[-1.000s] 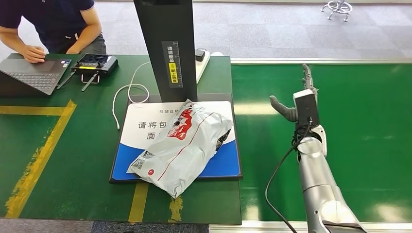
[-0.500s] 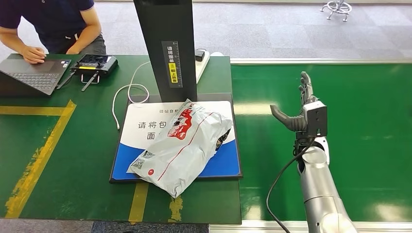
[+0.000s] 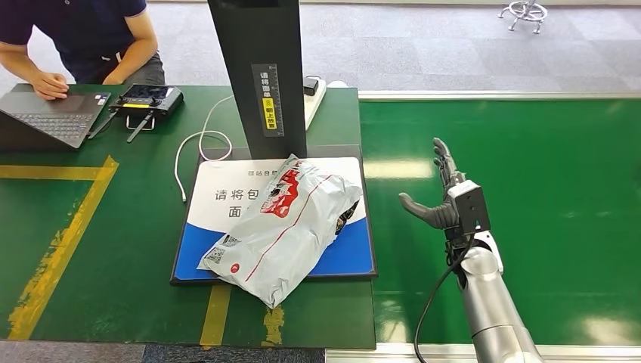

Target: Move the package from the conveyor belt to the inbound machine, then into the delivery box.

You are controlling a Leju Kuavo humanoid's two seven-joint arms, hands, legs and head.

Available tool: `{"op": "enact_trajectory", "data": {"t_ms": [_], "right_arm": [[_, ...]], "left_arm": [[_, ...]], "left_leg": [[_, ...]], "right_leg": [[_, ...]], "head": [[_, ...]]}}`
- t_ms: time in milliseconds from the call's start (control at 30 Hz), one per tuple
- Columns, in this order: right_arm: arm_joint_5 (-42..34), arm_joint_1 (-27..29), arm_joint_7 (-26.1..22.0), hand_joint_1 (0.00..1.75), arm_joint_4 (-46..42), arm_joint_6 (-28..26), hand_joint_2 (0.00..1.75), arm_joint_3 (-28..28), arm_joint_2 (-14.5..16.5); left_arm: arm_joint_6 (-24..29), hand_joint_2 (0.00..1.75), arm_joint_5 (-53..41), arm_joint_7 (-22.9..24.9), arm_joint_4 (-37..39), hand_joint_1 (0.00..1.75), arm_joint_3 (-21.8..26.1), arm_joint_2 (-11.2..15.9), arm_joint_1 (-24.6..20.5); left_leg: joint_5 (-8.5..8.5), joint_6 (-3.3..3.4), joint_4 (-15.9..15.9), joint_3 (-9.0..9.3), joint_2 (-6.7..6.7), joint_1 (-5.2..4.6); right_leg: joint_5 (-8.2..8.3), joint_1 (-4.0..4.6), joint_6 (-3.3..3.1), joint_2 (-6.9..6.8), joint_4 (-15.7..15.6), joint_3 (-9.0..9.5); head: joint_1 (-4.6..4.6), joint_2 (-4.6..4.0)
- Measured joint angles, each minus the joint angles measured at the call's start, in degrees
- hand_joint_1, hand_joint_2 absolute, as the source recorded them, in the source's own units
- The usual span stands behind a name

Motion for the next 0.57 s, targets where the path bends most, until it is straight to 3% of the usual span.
{"op": "enact_trajectory", "data": {"t_ms": [567], "right_arm": [[2.27, 2.43, 1.47, 0.00, -2.55, -2.05, 1.75, 2.22, -0.23]], "left_arm": [[-0.16, 0.00, -0.70, -0.36, 0.00, 0.00, 0.26, 0.00, 0.00]], "left_leg": [[0.00, 0.00, 0.00, 0.00, 0.00, 0.00]], "right_leg": [[0.00, 0.00, 0.00, 0.00, 0.00, 0.00]], "head": [[0.00, 0.00]]}}
